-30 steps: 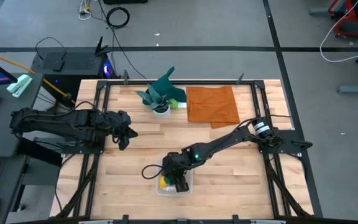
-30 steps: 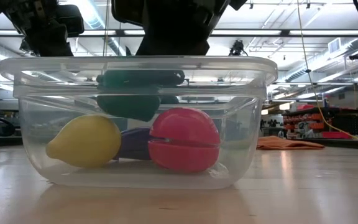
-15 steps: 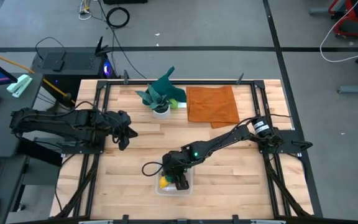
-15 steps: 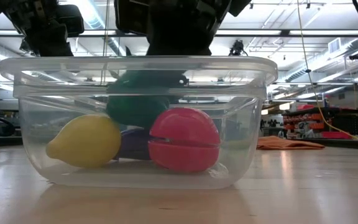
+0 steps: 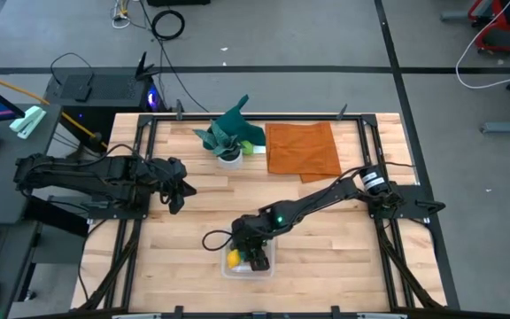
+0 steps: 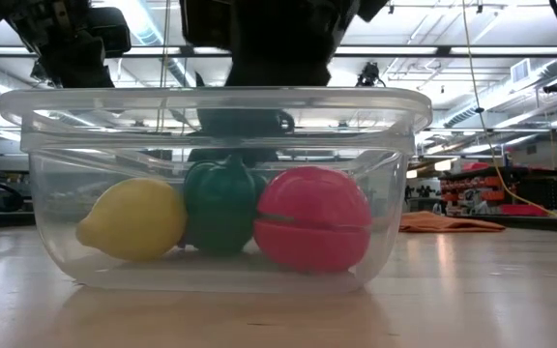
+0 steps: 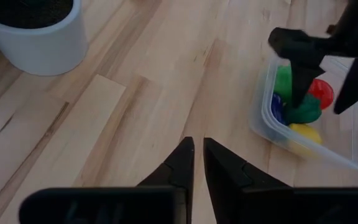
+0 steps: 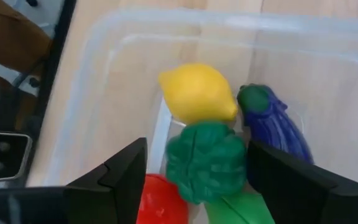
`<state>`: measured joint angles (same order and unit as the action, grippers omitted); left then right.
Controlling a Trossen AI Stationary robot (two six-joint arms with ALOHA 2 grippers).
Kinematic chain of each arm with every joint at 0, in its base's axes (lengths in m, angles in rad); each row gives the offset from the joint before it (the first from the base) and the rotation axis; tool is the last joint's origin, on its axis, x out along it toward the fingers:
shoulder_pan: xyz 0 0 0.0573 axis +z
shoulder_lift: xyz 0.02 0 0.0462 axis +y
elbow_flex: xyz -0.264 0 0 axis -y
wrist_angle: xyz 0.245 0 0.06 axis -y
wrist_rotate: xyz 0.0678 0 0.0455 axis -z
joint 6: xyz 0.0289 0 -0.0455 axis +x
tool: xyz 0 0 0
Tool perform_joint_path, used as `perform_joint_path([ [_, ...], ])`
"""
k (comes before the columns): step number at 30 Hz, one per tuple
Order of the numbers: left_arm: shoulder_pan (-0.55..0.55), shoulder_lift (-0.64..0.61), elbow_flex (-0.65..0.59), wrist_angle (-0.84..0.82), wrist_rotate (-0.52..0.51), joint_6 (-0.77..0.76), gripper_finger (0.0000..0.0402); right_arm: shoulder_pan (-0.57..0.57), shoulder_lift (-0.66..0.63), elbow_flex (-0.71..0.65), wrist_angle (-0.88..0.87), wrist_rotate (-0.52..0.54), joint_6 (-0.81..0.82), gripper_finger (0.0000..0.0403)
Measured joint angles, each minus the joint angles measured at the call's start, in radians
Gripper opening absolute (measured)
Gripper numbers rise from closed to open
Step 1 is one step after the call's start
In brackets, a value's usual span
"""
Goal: Pick and placing Produce into tupperware
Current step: Put the melon into the transparent bin
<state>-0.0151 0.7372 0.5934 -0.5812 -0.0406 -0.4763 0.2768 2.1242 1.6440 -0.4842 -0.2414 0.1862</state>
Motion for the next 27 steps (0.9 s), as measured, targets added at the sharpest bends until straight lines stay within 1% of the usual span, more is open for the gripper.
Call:
perform_joint_path([
  [4,0.0,0.0,0.0,0.001,0.0,-0.001,0.0037,0.0,-0.043,0.0,-0.015,0.009,0.008,0.024],
  [6,0.0,0.0,0.0,0.0,0.0,-0.001,0.0039,0.0,-0.072,0.0,-0.042,0.032,0.021,0.0238],
  [9,0.0,0.0,0.0,0.001,0.0,-0.001,0.0043,0.001,-0.136,0.001,-0.101,0.102,0.022,0.0235],
  [12,0.0,0.0,0.0,0.001,0.0,-0.001,0.0045,0.001,-0.204,0.001,-0.197,0.218,0.034,0.0231],
  [15,0.0,0.0,0.0,0.001,0.0,0.0,0.0042,-0.007,-0.27,0.001,-0.325,0.318,0.14,0.0225],
  [17,0.0,0.0,0.0,0.0,0.0,0.0,0.004,-0.018,-0.309,0.001,-0.417,0.352,0.219,0.022],
  [19,0.0,0.0,0.0,0.001,0.0,0.001,0.004,-0.025,-0.342,0.001,-0.523,0.395,0.24,0.0215],
  [22,0.0,0.0,0.0,0.002,0.0,0.001,0.0044,-0.027,-0.389,0.001,-0.63,0.487,0.265,0.0207],
  [27,0.0,0.001,0.0,0.002,0.0,0.001,0.0047,-0.059,-0.444,0.001,-0.726,0.573,0.303,0.0201],
])
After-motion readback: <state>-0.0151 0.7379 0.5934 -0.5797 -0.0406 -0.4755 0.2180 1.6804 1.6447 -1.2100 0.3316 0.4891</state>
